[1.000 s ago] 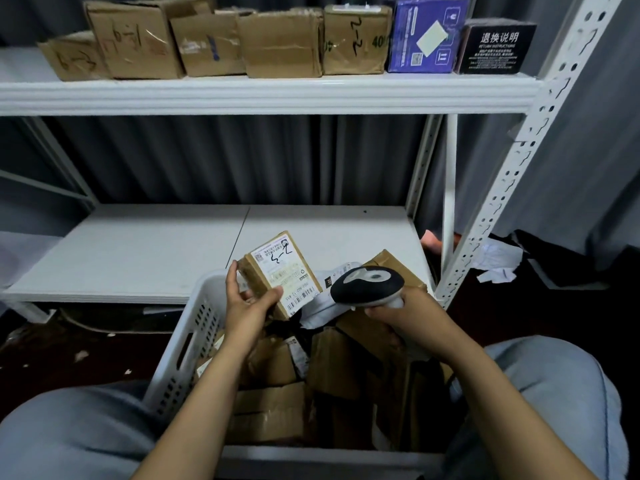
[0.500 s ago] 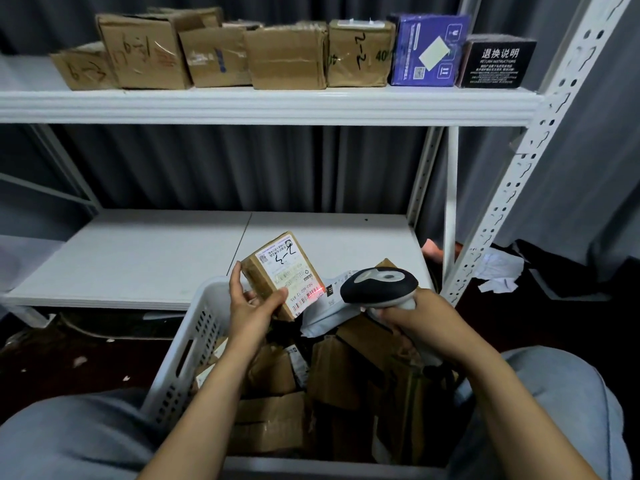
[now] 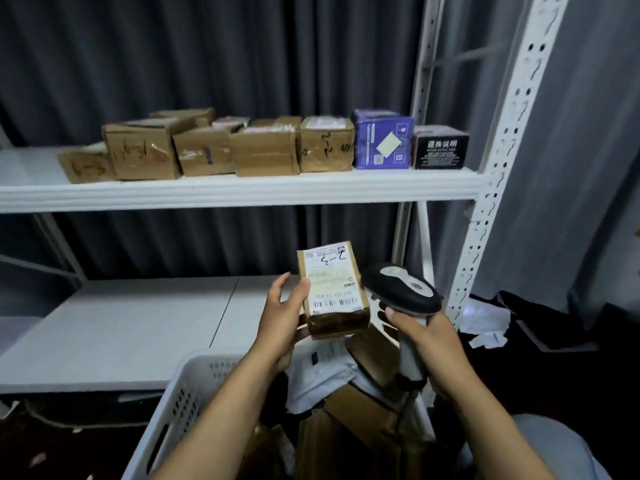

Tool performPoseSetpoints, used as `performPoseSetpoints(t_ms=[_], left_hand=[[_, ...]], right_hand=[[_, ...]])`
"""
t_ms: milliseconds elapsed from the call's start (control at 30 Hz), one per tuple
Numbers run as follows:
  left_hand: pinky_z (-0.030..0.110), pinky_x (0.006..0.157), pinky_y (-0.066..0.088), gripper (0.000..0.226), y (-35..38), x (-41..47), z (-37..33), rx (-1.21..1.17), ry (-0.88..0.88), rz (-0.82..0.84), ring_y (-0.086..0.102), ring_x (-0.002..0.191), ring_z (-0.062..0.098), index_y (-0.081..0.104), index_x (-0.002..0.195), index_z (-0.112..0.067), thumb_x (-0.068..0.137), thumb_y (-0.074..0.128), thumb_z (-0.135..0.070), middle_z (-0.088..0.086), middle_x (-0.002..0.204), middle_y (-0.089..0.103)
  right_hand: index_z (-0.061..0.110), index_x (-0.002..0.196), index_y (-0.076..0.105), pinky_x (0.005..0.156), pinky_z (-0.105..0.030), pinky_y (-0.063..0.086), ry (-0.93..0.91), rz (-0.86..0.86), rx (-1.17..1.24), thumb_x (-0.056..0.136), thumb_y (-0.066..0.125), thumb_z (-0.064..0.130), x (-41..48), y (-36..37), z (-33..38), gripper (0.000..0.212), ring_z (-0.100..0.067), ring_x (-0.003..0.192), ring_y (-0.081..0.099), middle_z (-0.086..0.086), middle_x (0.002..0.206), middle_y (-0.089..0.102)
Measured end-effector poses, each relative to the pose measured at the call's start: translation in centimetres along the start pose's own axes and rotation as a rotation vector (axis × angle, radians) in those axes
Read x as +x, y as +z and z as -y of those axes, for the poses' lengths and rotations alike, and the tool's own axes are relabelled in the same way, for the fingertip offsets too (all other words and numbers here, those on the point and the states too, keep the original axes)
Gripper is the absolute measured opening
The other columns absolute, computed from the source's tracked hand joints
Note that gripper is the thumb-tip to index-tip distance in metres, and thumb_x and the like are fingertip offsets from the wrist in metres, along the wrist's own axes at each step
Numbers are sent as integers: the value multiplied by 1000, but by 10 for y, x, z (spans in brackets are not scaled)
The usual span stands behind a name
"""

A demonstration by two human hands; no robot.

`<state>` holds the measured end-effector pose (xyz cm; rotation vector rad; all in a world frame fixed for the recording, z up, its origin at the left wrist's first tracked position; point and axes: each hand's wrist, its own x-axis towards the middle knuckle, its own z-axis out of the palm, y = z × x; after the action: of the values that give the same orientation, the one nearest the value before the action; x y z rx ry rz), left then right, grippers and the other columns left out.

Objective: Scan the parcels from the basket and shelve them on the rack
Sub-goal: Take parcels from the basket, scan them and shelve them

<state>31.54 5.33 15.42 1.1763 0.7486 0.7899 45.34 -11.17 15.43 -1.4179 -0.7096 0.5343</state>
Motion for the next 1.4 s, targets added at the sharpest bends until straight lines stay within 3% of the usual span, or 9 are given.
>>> performPoseSetpoints(t_ms=[167,233,333,500,667,933,1167,1267,1400], left_hand=[[35,65,56,24,64,16,-47,22,16,142,70,79,13,53,118,-24,98,50,-38,-2,95,74],[43,79,57,28,89,19,-61,71,43,205,69,96,19,55,121,-25,98,49,-40,-1,105,72],[46,99,50,31,125,23,-78,151,145,354,67,106,15,59,120,-28,94,55,-44,-5,112,71],[14,96,44,60,166,31,-105,475,417,490,59,106,-7,41,132,-35,83,75,-27,-14,120,64],[23,101,41,70,205,50,-127,654,597,345,53,119,6,34,146,-27,86,70,-26,-12,132,57],[16,92,37,59,240,90,-125,700,576,268,55,122,14,41,140,-22,88,68,-28,-4,130,60],[33,109,35,94,253,105,-119,1020,815,120,32,140,24,6,154,-31,85,69,-38,6,156,22],[34,114,25,78,258,107,-115,1235,984,37,19,144,26,21,151,-33,86,64,-46,5,159,13],[41,115,28,64,264,118,-115,1326,1150,1,30,138,30,47,138,-25,82,66,-51,6,148,38]], right_hand=[[16,104,71,85,-40,53,-74,-96,254,62,81,32,18,-25,35,46,-22,91,70,-3,96,76],[13,97,70,77,-41,51,-95,-117,290,57,84,36,25,-37,50,48,-22,74,67,-2,80,73],[14,97,73,83,-43,52,-160,-139,364,65,86,32,39,-53,70,39,-30,88,68,-9,96,74],[2,109,67,72,-30,59,-202,-237,472,89,64,7,67,-77,104,21,-24,89,73,-13,99,75],[3,101,69,59,-24,57,-234,-263,519,90,63,6,99,-101,132,13,-16,73,72,-9,87,76],[1,111,68,95,-50,52,-206,-256,390,84,73,17,151,-121,143,32,-31,97,71,-16,102,74],[-1,107,68,88,-51,56,-159,-227,314,87,70,15,176,-130,147,26,-33,91,72,-17,95,75],[2,104,69,87,-48,57,-152,-217,270,87,69,16,181,-136,146,22,-31,91,72,-13,94,76],[2,98,69,69,-35,58,-147,-265,235,87,70,14,184,-149,144,16,-25,79,72,-11,87,75]])
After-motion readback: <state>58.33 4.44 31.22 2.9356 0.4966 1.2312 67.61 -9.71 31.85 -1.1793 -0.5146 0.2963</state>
